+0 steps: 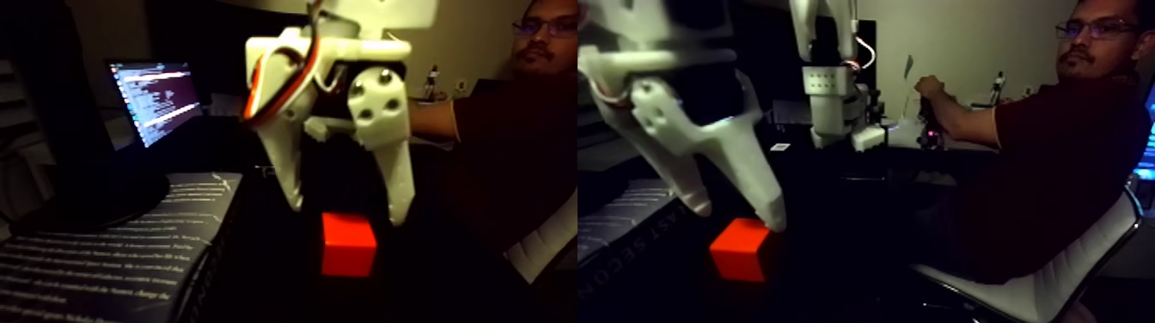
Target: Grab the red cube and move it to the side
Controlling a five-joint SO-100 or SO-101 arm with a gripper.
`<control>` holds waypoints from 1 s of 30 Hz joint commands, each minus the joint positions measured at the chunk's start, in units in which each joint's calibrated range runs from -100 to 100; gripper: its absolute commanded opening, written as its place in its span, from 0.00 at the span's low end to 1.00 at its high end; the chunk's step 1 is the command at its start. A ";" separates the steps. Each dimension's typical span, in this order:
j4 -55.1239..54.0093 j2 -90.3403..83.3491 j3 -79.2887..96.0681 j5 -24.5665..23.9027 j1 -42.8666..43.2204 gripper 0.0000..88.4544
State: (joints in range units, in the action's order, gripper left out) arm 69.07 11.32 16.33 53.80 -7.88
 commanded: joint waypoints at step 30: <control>1.45 3.47 -2.77 -2.68 1.30 0.35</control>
State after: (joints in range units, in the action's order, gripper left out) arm 70.71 14.93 15.61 51.28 -6.95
